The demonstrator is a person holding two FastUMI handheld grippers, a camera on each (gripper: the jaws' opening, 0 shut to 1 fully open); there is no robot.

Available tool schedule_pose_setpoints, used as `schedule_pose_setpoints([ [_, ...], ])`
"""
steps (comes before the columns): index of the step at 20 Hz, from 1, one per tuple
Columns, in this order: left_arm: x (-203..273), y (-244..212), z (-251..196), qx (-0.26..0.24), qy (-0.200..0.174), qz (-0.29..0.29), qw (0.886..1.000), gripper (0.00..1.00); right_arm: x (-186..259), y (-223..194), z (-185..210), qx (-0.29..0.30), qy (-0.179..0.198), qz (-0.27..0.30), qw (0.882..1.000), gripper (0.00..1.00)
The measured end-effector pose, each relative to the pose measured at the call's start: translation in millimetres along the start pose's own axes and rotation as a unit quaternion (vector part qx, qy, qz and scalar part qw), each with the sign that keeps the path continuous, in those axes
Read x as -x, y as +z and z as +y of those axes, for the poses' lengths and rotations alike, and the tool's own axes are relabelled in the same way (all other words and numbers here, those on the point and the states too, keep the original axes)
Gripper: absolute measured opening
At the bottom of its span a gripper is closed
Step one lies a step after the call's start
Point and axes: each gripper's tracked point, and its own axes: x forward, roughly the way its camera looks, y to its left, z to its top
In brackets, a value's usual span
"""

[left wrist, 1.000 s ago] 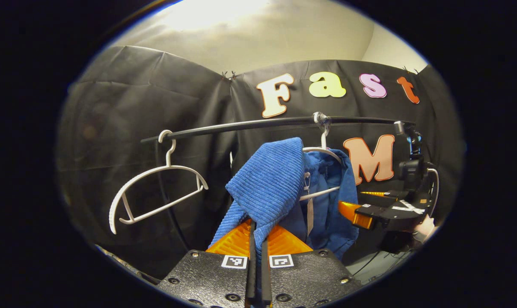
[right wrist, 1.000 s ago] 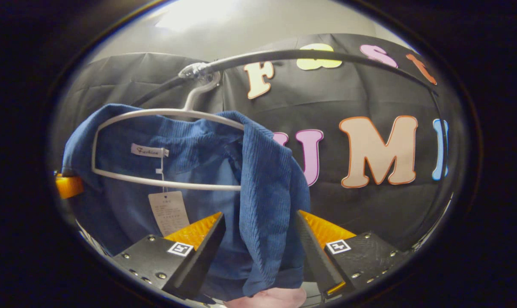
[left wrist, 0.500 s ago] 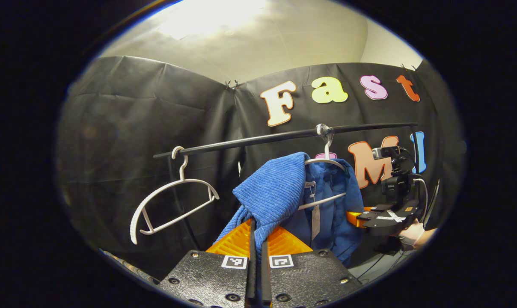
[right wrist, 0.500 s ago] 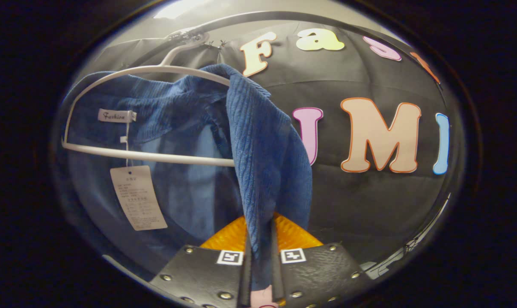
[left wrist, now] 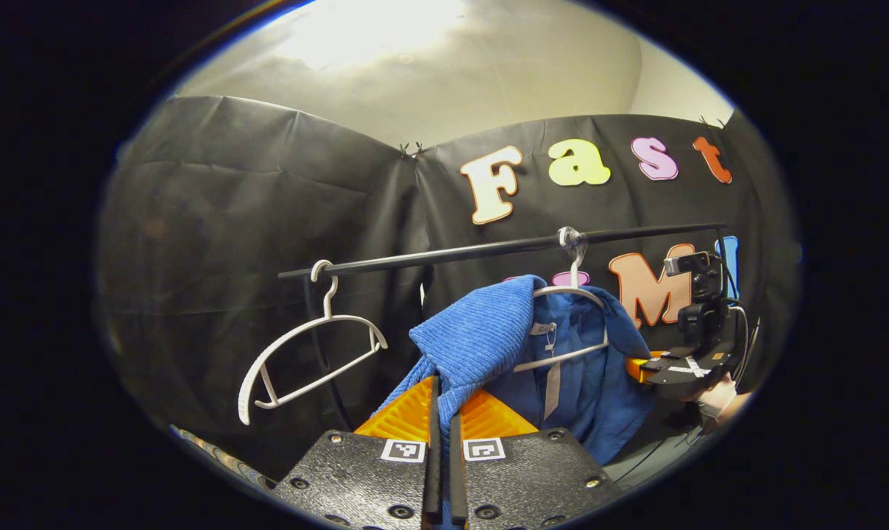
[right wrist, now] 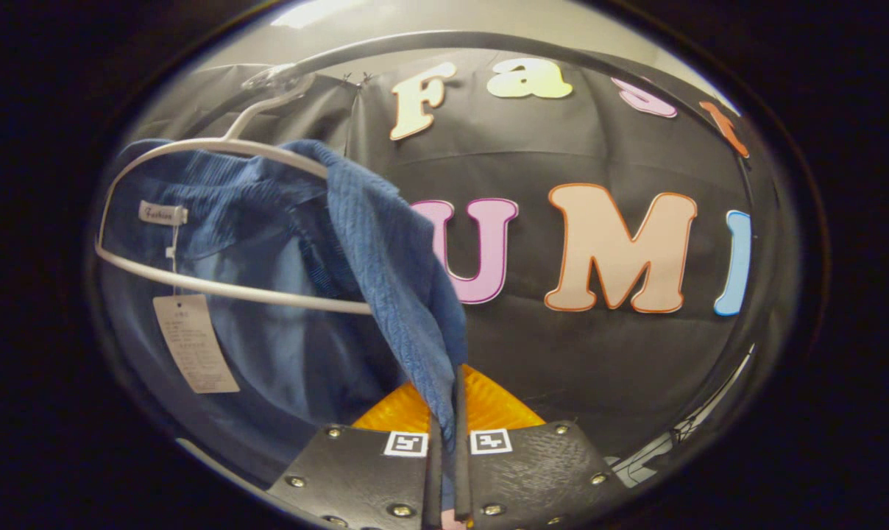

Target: Grasp the clothes on the hanger with both hands and then place them into the laundry hamper below.

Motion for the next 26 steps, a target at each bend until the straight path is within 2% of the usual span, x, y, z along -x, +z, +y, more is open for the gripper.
schedule_pose_setpoints([
  [1, 1.6, 4.2, 1.9, 0.001, -0.001, -0.006, 1.000, 0.04, -0.5, 4.2, -6.0, -0.003, -0.006, -0.004, 1.000, 0.07],
  [9, -0.8, 21.1, 40.2, -0.002, 0.036, -0.024, 0.999, 0.03, -4.8, 42.4, -46.0, -0.014, -0.042, -0.047, 0.998, 0.07],
  [12, -11.4, 23.8, 49.1, -0.005, 0.041, -0.027, 0.999, 0.04, -6.2, 52.0, -53.5, -0.025, -0.044, -0.056, 0.997, 0.07],
  [13, -14.6, 24.0, 52.6, -0.008, 0.045, -0.027, 0.999, 0.04, -6.1, 53.3, -54.1, -0.025, -0.044, -0.058, 0.997, 0.11],
  [14, -16.8, 23.6, 57.3, -0.012, 0.049, -0.027, 0.998, 0.03, -6.7, 55.0, -54.5, -0.025, -0.045, -0.061, 0.997, 0.07],
  [17, -27.6, 21.7, 74.3, -0.027, 0.064, -0.025, 0.997, 0.06, -10.2, 57.8, -57.7, -0.026, -0.050, -0.067, 0.996, 0.07],
  [26, -54.6, -24.2, 75.8, -0.001, 0.050, 0.012, 0.999, 0.04, -17.9, 56.5, -65.1, -0.019, -0.068, -0.064, 0.995, 0.07],
])
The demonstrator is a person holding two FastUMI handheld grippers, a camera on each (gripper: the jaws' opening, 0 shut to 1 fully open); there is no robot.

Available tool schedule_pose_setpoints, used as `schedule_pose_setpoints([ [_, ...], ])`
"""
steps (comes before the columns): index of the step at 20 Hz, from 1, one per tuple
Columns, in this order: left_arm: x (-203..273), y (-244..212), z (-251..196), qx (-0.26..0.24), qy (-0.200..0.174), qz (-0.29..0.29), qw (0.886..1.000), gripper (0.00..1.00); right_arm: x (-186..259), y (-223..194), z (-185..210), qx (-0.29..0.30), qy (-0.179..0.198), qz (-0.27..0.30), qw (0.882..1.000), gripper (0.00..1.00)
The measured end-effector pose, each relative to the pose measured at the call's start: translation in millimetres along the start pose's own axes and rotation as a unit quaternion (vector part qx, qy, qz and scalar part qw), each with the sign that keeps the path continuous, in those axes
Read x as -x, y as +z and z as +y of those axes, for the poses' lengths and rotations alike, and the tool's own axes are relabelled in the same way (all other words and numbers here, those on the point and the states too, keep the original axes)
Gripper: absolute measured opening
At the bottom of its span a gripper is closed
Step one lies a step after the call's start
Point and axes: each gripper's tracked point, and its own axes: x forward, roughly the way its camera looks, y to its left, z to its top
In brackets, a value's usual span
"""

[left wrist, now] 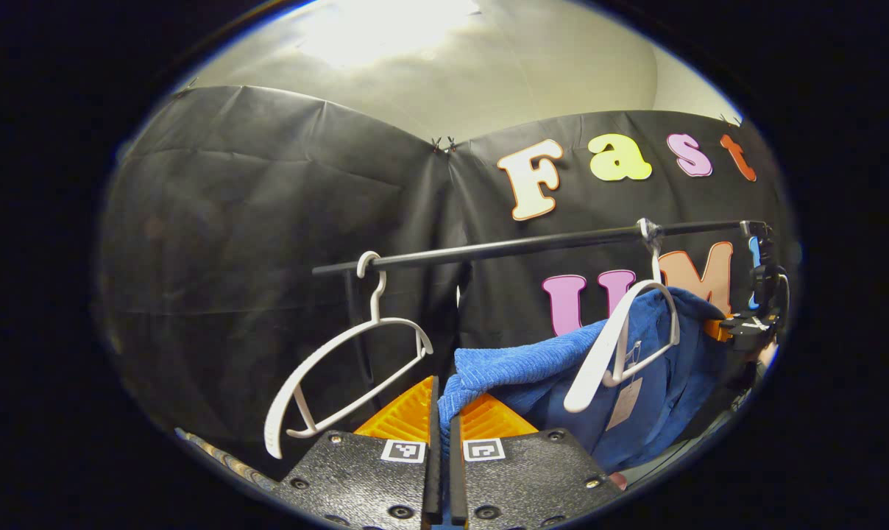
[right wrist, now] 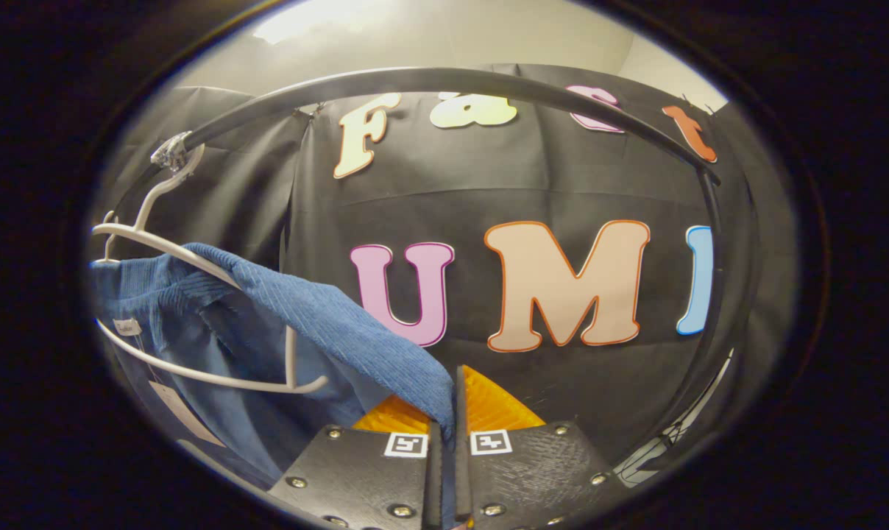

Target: Grasp the clothes on the hanger with both hands and then place them into the laundry hamper below.

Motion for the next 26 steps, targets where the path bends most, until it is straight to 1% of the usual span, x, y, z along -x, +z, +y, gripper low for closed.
schedule_pose_setpoints([
  [4, -11.2, -16.2, -3.4, 0.011, -0.010, 0.013, 1.000, 0.04, -9.5, -1.5, -1.6, 0.011, -0.007, 0.001, 1.000, 0.07],
  [6, -15.8, -24.2, -3.9, 0.019, -0.016, 0.020, 1.000, 0.04, -17.4, -3.0, -3.0, 0.008, -0.011, 0.003, 1.000, 0.07],
  [8, -19.3, -30.2, -5.8, 0.024, -0.021, 0.025, 0.999, 0.03, -19.2, -2.5, -5.6, 0.005, -0.021, 0.001, 1.000, 0.07],
  [11, -25.4, -36.1, -10.0, 0.027, -0.030, 0.030, 0.999, 0.06, -34.9, -3.2, -15.1, -0.004, -0.037, 0.002, 0.999, 0.07],
  [13, -28.5, -39.1, -14.7, 0.029, -0.034, 0.033, 0.998, 0.06, -40.5, -7.1, -19.0, -0.005, -0.044, 0.007, 0.999, 0.07],
  [15, -31.8, -43.7, -17.6, 0.034, -0.035, 0.035, 0.998, 0.03, -43.3, -12.3, -23.2, 0.004, -0.049, 0.013, 0.999, 0.07],
  [16, -32.6, -45.7, -19.7, 0.038, -0.035, 0.038, 0.998, 0.05, -43.9, -16.5, -24.5, 0.007, -0.049, 0.017, 0.999, 0.07],
  [19, -34.3, -60.1, -23.1, 0.046, -0.035, 0.052, 0.997, 0.05, -44.0, -28.1, -23.9, 0.022, -0.047, 0.026, 0.998, 0.07],
  [22, -31.1, -74.6, -22.0, 0.038, -0.029, 0.069, 0.996, 0.05, -43.7, -42.7, -23.1, 0.039, -0.044, 0.038, 0.998, 0.07],
  [23, -29.5, -79.2, -21.7, 0.035, -0.028, 0.074, 0.996, 0.03, -42.5, -48.6, -21.8, 0.041, -0.041, 0.043, 0.997, 0.07],
  [26, -25.3, -94.4, -22.0, 0.028, -0.025, 0.090, 0.995, 0.05, -39.6, -66.5, -19.5, 0.039, -0.037, 0.062, 0.997, 0.07],
])
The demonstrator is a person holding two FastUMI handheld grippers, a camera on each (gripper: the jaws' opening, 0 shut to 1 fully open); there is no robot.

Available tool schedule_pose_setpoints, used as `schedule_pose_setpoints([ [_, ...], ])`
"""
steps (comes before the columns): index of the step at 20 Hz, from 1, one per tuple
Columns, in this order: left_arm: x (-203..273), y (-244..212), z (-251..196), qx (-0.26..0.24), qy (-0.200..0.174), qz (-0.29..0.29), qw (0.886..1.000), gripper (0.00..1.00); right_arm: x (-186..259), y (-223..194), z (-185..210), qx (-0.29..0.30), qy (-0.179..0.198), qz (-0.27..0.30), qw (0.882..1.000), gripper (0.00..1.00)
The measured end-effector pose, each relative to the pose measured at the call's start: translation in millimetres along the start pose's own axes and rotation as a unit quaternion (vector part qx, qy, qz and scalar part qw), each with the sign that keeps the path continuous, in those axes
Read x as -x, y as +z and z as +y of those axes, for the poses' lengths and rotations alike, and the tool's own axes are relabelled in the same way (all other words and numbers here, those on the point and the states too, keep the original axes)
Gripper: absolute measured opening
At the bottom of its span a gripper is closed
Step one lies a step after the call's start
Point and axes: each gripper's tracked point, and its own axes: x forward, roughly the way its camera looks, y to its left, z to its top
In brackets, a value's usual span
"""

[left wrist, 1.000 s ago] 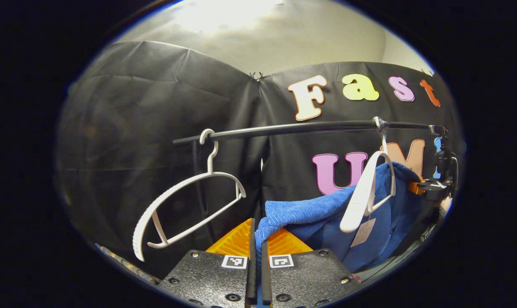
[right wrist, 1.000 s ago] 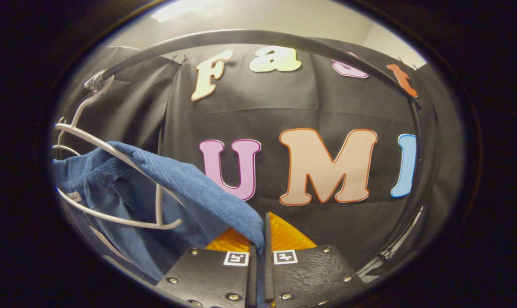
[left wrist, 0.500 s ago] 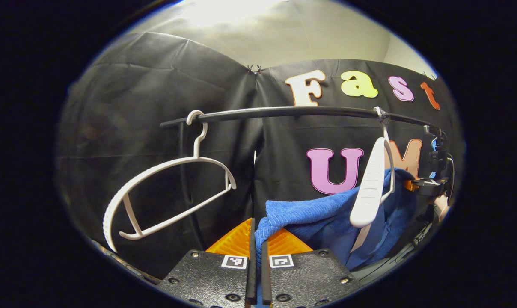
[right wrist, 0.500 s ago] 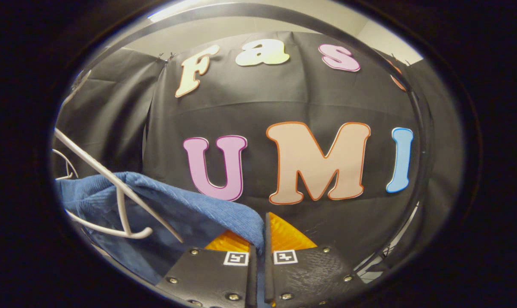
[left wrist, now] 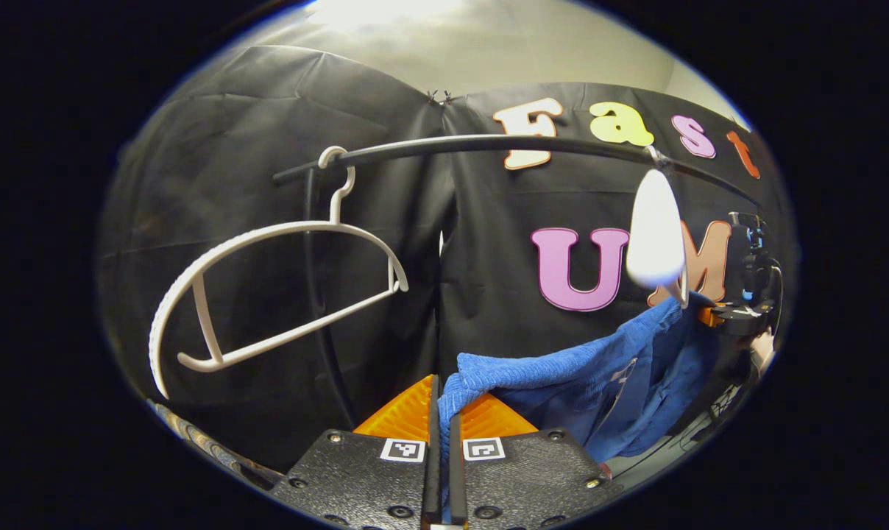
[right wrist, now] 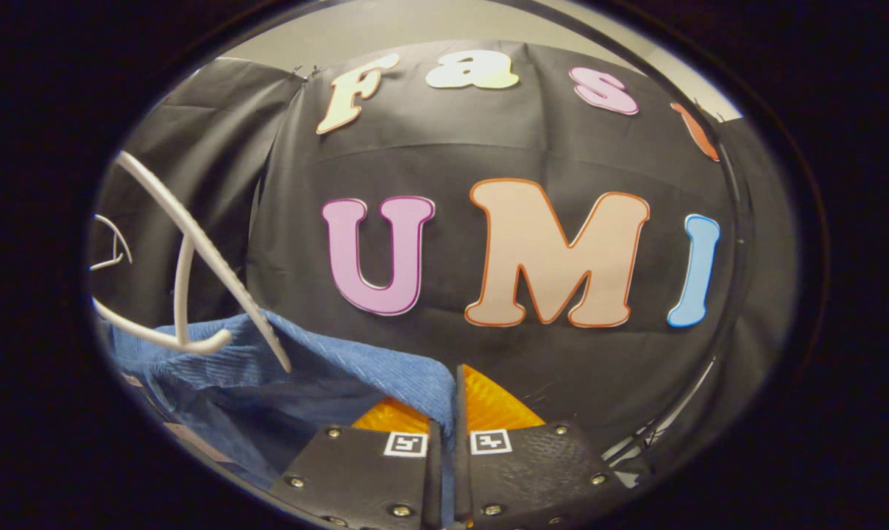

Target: Grasp the clothes on the hanger with both hands and then place them into the laundry hamper below.

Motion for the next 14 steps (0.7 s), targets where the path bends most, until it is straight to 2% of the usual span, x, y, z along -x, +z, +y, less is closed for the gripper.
schedule_pose_setpoints([
  [4, 5.3, -14.9, -2.2, -0.020, 0.007, 0.013, 1.000, 0.06, 5.1, -22.7, 2.9, -0.006, 0.005, 0.025, 1.000, 0.07],
  [9, 16.5, -36.6, -9.9, -0.034, 0.002, 0.035, 0.999, 0.05, 20.7, -52.5, 12.9, 0.000, 0.024, 0.050, 0.998, 0.07],
  [14, 28.6, -43.4, -24.4, -0.065, -0.012, 0.036, 0.997, 0.06, 34.9, -63.7, 23.9, -0.001, 0.044, 0.061, 0.997, 0.07],
])
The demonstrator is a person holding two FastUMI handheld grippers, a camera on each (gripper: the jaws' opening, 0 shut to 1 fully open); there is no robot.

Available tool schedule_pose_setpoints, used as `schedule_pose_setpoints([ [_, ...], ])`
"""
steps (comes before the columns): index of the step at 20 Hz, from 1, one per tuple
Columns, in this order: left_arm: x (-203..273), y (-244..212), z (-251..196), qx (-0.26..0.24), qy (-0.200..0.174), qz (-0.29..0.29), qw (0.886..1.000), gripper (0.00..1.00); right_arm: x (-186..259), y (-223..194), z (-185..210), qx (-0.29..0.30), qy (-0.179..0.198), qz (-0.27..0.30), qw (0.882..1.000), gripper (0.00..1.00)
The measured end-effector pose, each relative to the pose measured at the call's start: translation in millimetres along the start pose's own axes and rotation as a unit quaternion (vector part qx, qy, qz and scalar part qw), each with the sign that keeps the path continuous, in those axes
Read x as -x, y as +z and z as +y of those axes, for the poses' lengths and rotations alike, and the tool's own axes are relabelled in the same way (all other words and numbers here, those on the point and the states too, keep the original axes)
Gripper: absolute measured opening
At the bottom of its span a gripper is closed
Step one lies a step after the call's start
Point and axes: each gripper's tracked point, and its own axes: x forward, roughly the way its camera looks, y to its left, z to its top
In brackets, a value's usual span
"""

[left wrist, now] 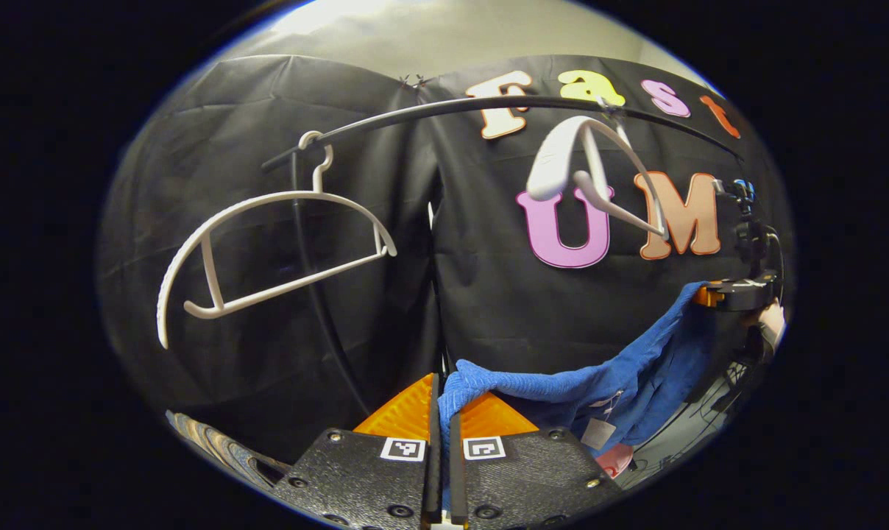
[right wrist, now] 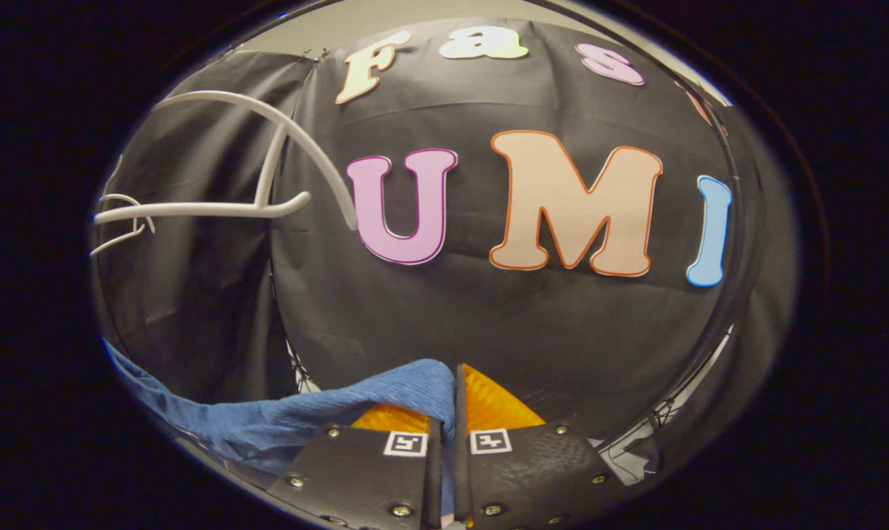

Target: Grasp the clothes on the hanger with both hands and then place them into the laundry hamper below.

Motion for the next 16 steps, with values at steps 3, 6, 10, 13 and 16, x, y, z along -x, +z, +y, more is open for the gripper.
schedule_pose_setpoints([
  [3, 6.3, 0.8, -22.5, -0.018, -0.024, -0.006, 1.000, 0.05, 12.5, 1.6, 9.1, 0.003, 0.014, -0.003, 1.000, 0.07],
  [6, 2.8, 5.3, -51.8, -0.023, -0.057, -0.012, 0.998, 0.05, 26.0, 5.9, 18.6, -0.005, 0.033, -0.008, 0.999, 0.07],
  [10, 1.5, 19.9, -106.2, -0.026, -0.118, -0.034, 0.992, 0.05, 46.4, 15.2, 22.4, -0.011, 0.048, -0.018, 0.999, 0.07],
  [13, -5.1, 36.0, -146.5, -0.033, -0.165, -0.057, 0.984, 0.05, 62.1, 29.2, 14.7, -0.016, 0.046, -0.034, 0.998, 0.07],
  [16, -8.9, 53.5, -184.6, -0.025, -0.208, -0.076, 0.975, 0.05, 77.2, 46.1, 0.1, -0.021, 0.036, -0.054, 0.998, 0.07],
])
